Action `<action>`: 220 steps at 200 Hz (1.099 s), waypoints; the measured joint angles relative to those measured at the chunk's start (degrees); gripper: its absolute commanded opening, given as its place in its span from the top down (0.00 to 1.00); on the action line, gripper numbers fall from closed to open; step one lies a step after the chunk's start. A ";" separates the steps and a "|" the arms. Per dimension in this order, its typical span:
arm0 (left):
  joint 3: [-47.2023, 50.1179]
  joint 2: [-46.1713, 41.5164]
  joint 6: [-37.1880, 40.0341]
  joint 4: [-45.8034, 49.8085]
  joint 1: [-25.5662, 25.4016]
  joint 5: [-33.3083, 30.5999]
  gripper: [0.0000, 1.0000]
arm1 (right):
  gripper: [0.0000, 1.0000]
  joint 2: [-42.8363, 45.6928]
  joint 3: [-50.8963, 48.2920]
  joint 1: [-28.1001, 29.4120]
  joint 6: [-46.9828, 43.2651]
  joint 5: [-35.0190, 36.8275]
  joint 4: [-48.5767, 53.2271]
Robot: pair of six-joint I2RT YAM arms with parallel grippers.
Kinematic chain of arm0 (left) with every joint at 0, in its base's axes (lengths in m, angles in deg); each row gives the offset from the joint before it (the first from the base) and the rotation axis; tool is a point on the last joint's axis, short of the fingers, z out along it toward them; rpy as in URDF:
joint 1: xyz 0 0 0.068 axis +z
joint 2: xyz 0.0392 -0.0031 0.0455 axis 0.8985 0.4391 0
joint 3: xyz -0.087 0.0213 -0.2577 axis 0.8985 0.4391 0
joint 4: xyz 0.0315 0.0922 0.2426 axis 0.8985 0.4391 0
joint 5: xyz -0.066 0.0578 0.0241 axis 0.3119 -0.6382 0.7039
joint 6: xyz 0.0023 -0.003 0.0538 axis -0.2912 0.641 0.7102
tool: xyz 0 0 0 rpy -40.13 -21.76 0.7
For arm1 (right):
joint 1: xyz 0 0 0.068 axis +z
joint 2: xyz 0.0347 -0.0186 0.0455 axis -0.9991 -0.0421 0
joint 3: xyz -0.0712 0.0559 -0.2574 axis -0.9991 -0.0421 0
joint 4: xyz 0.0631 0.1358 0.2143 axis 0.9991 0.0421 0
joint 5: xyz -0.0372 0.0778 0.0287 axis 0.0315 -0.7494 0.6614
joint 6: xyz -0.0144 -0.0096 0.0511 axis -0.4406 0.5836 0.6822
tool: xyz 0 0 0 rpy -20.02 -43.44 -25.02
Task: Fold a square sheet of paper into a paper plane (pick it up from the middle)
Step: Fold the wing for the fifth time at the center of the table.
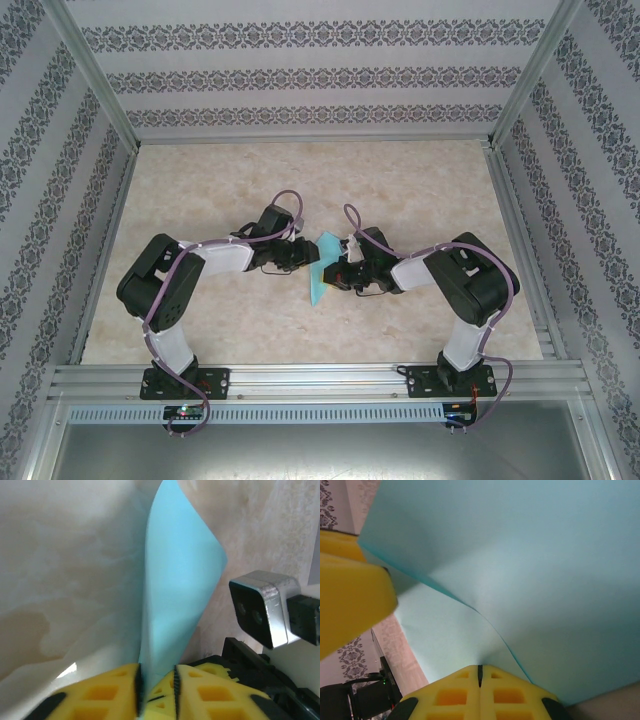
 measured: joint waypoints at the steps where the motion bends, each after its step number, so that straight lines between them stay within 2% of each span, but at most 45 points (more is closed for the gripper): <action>1: 0.00 0.00 0.04 0.15 -0.07 0.00 0.84 | 0.97 0.04 0.00 -0.02 0.00 0.02 0.09; 10: 0.00 0.00 0.52 0.55 -0.22 0.02 0.89 | 0.96 0.26 0.00 -0.13 0.00 0.09 0.48; 36: -0.04 0.00 2.14 2.34 -0.48 -0.39 0.94 | 0.93 1.27 0.00 -0.66 0.00 0.72 2.60; 73: -0.37 0.00 4.63 5.77 -0.50 -1.84 0.94 | 0.89 3.56 -0.07 -0.74 -0.09 2.45 6.51; 135: -1.20 0.00 6.64 7.74 -0.52 -2.62 0.94 | 0.89 5.84 0.04 -0.57 -0.46 4.63 11.47; 159: -1.25 0.00 6.95 7.78 -0.52 -2.60 0.91 | 0.90 5.05 1.27 0.31 -0.90 5.35 13.35; 220: -1.38 -0.33 7.10 8.00 -0.52 -2.01 0.75 | 0.91 4.57 3.85 0.55 -3.56 6.78 17.92</action>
